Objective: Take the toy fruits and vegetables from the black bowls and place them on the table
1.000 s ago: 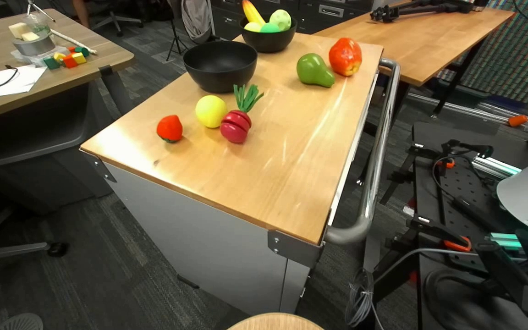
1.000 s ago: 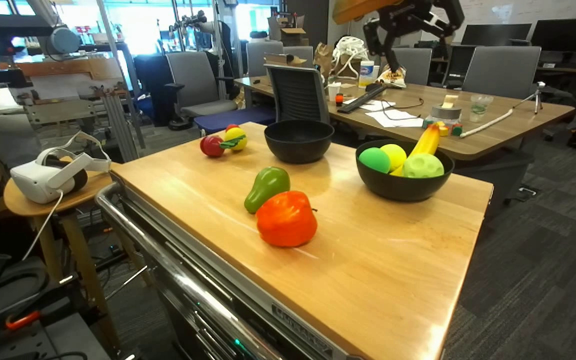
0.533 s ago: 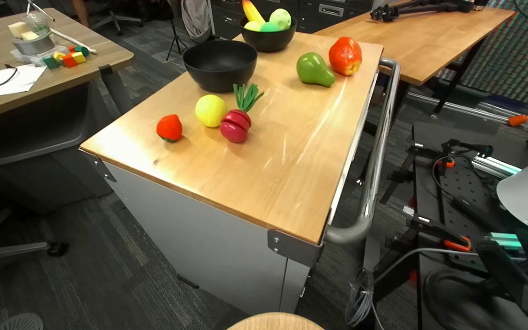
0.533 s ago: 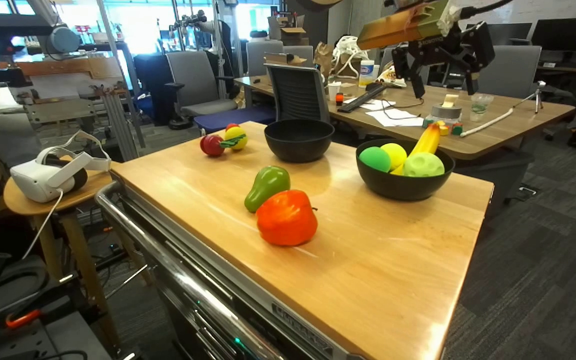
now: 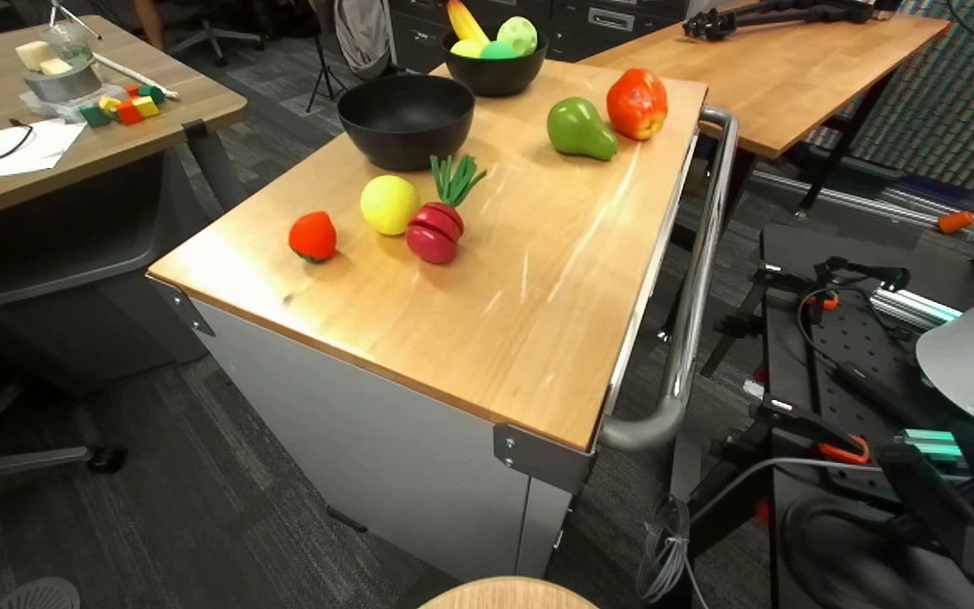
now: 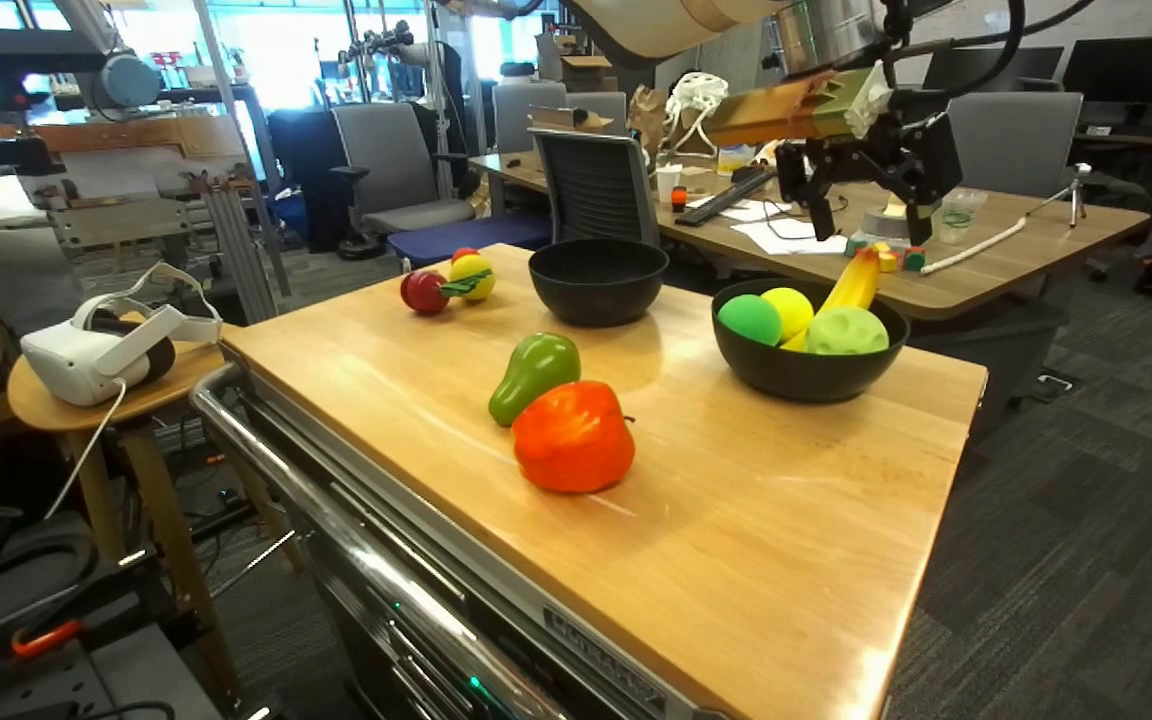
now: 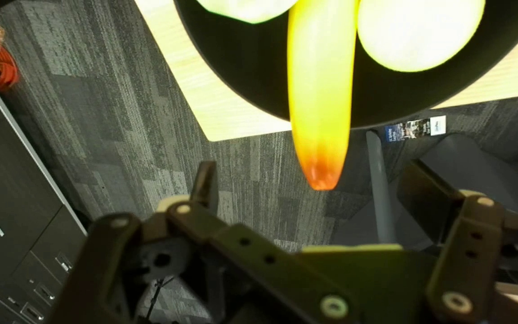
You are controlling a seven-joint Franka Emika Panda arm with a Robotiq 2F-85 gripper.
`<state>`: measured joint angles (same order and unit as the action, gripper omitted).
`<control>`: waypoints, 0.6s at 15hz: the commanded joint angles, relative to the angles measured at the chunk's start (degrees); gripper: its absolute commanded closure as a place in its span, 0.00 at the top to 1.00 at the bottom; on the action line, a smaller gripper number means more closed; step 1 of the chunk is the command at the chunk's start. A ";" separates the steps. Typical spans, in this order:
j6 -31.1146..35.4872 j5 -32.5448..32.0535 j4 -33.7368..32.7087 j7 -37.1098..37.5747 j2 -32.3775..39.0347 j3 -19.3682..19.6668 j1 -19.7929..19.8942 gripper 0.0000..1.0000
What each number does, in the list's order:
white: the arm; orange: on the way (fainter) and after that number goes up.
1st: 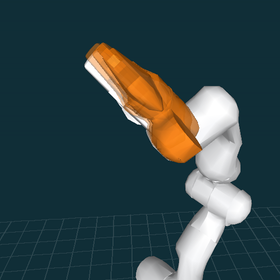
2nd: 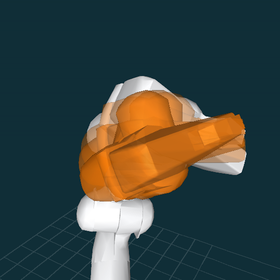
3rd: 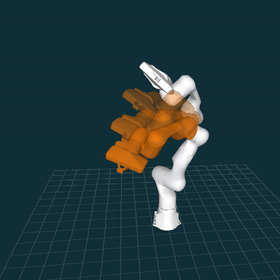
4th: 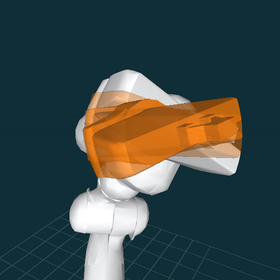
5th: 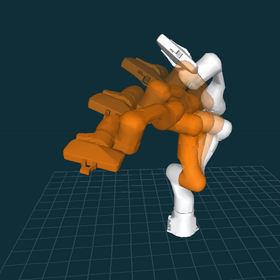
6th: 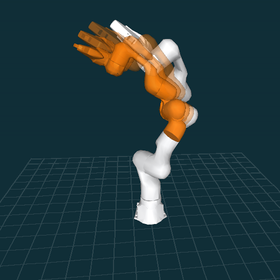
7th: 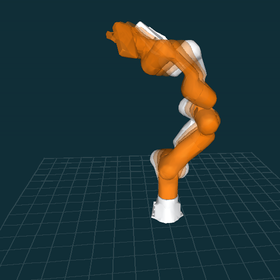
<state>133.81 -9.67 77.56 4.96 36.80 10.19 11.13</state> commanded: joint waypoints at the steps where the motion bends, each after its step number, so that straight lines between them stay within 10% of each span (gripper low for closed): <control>1: -2.27 0.89 -3.18 0.03 2.08 0.08 -0.49 0.92; 9: -3.40 -0.30 -3.77 -0.11 3.73 0.47 -1.49 0.22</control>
<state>132.07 -9.77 76.72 4.95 39.08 10.03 10.31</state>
